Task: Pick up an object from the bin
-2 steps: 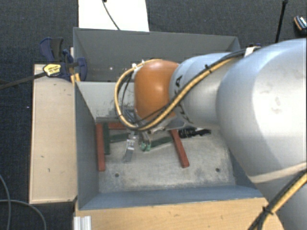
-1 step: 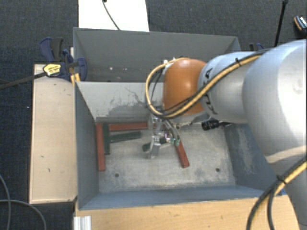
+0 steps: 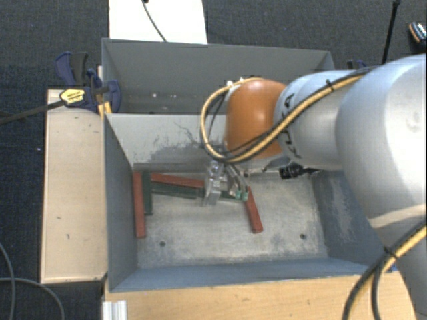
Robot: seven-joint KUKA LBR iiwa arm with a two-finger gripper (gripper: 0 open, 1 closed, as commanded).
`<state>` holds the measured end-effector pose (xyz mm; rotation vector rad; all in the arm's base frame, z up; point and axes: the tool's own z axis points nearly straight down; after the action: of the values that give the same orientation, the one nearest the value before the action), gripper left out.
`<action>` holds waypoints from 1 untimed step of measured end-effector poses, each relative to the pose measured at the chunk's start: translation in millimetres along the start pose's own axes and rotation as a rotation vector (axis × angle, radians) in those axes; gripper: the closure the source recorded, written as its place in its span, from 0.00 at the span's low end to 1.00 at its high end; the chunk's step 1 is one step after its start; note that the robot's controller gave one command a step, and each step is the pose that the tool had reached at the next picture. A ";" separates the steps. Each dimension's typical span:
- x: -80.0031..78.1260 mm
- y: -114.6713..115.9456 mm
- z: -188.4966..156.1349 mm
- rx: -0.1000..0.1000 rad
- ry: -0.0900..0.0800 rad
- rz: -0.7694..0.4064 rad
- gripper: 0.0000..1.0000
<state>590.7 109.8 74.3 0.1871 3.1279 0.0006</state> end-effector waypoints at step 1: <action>2.9 1.2 3.3 0.000 0.007 0.001 0.00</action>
Offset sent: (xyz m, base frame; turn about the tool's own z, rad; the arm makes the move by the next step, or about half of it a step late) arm 0.0000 0.0000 0.0000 0.0000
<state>588.0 111.4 71.0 0.1889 3.1352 0.0014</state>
